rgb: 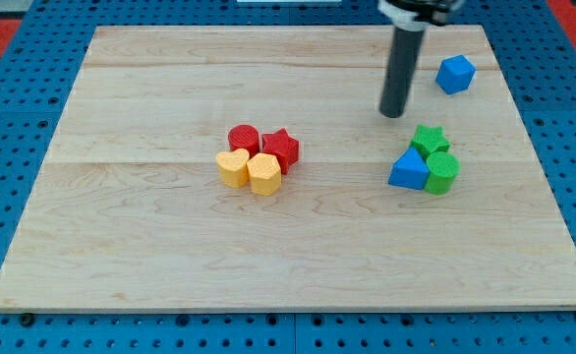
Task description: Move the blue cube to the left and down a bit
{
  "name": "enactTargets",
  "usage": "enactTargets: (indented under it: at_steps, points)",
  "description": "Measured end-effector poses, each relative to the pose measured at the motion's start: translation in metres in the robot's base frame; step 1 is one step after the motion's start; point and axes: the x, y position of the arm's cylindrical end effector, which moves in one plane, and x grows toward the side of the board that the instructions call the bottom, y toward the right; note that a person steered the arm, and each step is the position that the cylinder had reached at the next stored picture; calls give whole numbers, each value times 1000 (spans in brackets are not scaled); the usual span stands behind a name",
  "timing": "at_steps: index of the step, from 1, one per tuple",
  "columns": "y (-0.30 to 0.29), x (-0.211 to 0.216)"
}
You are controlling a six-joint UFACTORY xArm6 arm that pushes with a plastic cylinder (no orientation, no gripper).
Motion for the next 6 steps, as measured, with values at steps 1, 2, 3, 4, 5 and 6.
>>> enactTargets:
  at_steps: [1,2,3,4,5,6]
  points:
    - [62,1]
    - [114,-8]
    - [127,-41]
    - [102,-65]
    - [65,-65]
    - [37,-65]
